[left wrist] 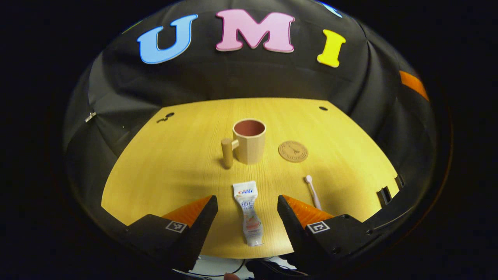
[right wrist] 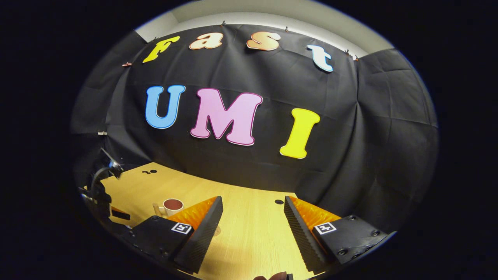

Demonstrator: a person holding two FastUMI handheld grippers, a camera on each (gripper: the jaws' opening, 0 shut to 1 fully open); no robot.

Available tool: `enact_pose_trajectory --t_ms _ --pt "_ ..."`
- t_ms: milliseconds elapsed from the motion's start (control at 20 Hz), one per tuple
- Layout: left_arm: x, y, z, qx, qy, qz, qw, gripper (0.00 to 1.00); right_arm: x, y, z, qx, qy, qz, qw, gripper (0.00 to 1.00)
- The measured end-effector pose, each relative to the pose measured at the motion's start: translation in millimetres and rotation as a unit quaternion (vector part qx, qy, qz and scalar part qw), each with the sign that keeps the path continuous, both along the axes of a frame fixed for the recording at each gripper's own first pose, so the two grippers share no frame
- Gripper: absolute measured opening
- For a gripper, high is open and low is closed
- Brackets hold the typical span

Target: Put the toothbrush and toothpaste on the desktop into the cup, then pick up the cup and place it on the coaster on the desktop.

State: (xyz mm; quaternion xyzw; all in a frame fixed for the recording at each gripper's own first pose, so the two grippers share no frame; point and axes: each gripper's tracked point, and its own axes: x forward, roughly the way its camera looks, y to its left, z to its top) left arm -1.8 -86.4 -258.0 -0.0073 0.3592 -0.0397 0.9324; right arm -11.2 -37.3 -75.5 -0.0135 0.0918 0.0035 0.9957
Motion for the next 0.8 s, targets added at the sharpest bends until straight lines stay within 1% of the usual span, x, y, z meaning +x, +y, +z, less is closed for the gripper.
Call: enact_pose_trajectory --t_ms 150,200,300,350,450,550,600,650,700,800 --pt "4 -7 -36 0.008 0.053 0.007 0.999 0.95 6 -9 -12 -0.007 0.008 0.012 1.000 0.97" --pt "5 -8 -47 0.008 0.067 0.010 0.998 0.94 9 -13 -16 -0.007 0.013 0.014 1.000 0.97" --pt "12 -9 -64 0.014 0.091 0.021 0.995 0.88 15 -20 -27 -0.002 0.022 0.021 1.000 0.97" --pt "16 -10 -69 0.016 0.101 0.026 0.994 0.88 18 -24 -32 -0.001 0.026 0.023 0.999 0.97" --pt "23 -8 -79 0.024 0.119 0.036 0.992 0.86 24 -31 -43 0.002 0.035 0.028 0.999 0.97" --pt "25 -9 -88 0.028 0.141 0.044 0.989 0.82 31 -39 -52 0.009 0.042 0.029 0.999 0.97" --pt "29 -10 -88 0.029 0.138 0.048 0.989 0.80 34 -42 -57 0.012 0.045 0.030 0.998 0.97" --pt "32 -10 -88 0.031 0.141 0.049 0.988 0.78 36 -45 -63 0.013 0.049 0.031 0.998 0.97" --pt "30 -11 -89 0.035 0.148 0.047 0.987 0.75 38 -46 -69 0.015 0.055 0.033 0.998 0.98" --pt "28 -17 -90 0.029 0.162 0.042 0.986 0.76 41 -48 -79 0.023 0.065 0.037 0.997 0.97"
